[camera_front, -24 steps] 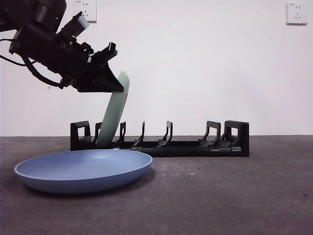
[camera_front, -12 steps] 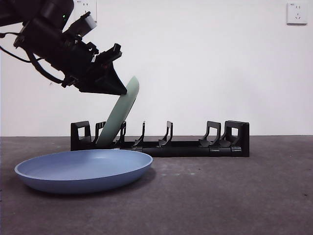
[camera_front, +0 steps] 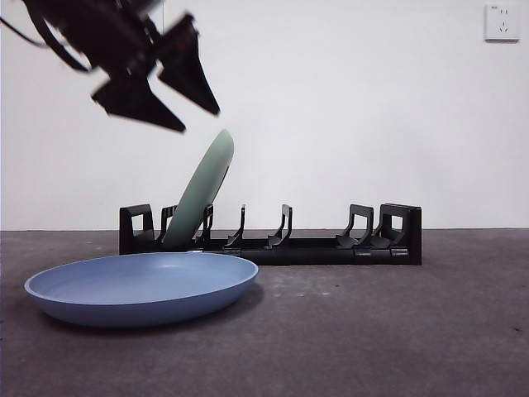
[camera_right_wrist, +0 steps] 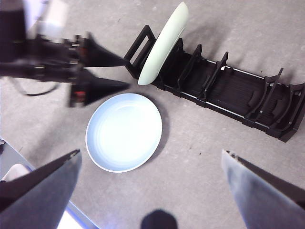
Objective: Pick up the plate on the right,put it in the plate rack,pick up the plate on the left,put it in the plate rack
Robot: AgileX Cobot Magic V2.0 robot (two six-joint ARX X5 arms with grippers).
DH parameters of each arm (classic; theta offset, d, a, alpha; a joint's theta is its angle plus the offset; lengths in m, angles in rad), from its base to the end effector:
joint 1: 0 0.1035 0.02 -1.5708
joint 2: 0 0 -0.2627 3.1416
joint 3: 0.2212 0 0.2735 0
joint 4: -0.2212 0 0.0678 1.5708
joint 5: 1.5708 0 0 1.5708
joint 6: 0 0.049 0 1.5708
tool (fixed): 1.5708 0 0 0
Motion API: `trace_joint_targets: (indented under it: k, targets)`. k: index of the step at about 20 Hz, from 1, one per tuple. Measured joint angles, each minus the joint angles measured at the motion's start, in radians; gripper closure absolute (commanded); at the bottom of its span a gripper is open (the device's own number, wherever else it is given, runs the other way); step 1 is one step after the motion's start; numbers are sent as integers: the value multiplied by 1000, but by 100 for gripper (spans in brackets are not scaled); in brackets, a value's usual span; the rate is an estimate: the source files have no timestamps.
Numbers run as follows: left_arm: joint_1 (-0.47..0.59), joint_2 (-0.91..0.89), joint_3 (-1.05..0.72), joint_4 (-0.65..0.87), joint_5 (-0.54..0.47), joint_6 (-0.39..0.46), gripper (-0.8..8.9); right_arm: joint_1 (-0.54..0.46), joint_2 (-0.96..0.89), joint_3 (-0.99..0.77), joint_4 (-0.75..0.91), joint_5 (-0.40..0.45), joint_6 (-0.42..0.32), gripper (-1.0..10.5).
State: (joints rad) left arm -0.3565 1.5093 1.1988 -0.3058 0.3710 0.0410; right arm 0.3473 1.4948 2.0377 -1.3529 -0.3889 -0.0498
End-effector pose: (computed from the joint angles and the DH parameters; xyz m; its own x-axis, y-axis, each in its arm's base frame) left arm 0.3395 -0.1454 0.2757 0.5862 -0.6052 -0.5387 0.6242 0.7612 -0.1759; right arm 0.2528 0.1113 0.4727 0.4709 0.5737 -0.6702 -0.5940 0.7679 0.2400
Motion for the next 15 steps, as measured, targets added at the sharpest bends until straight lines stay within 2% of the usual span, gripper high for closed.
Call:
trace_joint_targets:
  k: [3, 7, 12, 15]
  targets:
    - [0, -132, 0, -117, -1, 50, 465, 0, 6, 0, 0, 0, 0, 447]
    - [0, -334, 0, -353, -3, 181, 466, 22, 28, -95, 58, -24, 1, 447]
    - [0, -532, 6, -649, -3, 298, 467, 95, 74, -439, 352, -30, 66, 447]
    - [-3, -591, 6, -744, -3, 325, 466, 143, 142, -576, 553, -29, 133, 448]
